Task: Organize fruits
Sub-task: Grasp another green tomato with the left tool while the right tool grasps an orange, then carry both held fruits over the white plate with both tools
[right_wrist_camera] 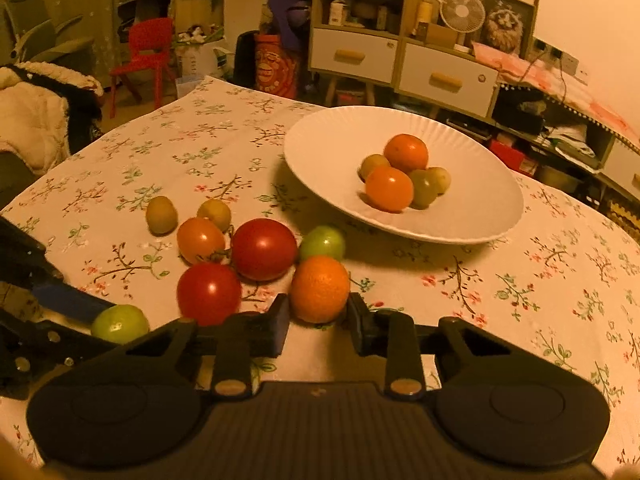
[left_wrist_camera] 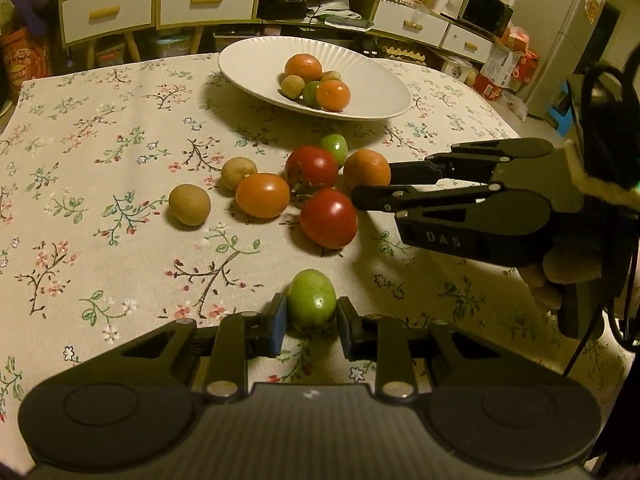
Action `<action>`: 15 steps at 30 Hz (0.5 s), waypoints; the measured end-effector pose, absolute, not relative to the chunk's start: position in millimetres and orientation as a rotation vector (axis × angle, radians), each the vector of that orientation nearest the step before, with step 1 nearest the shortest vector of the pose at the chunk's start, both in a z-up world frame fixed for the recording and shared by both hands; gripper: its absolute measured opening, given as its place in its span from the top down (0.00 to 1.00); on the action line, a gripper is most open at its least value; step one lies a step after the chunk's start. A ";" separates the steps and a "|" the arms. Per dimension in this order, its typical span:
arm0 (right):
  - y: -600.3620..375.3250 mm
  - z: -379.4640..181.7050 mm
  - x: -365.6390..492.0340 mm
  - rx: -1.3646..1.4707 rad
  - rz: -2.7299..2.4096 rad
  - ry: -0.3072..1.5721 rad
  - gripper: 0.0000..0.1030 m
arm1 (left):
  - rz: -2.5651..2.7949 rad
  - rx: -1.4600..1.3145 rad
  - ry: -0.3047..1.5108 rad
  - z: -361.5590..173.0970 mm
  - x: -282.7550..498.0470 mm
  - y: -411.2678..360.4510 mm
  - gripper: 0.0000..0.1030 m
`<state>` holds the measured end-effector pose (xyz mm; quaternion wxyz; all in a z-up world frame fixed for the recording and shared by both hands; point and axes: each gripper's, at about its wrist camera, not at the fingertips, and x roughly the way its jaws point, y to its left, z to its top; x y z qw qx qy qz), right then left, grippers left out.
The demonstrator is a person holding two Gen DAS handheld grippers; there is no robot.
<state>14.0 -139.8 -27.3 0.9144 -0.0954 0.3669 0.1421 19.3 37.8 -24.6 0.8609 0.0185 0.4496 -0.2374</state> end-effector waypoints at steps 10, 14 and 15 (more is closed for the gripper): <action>-140.4 -25.5 12.3 -0.180 0.298 0.761 0.74 | -0.485 0.021 0.935 -22.1 19.9 41.4 0.72; -139.2 -24.2 10.6 -0.176 0.305 0.763 0.74 | -0.479 0.013 0.927 -20.2 20.5 42.7 0.72; -138.9 -23.7 9.8 -0.176 0.306 0.763 0.74 | -0.478 0.011 0.925 -19.6 20.2 43.3 0.72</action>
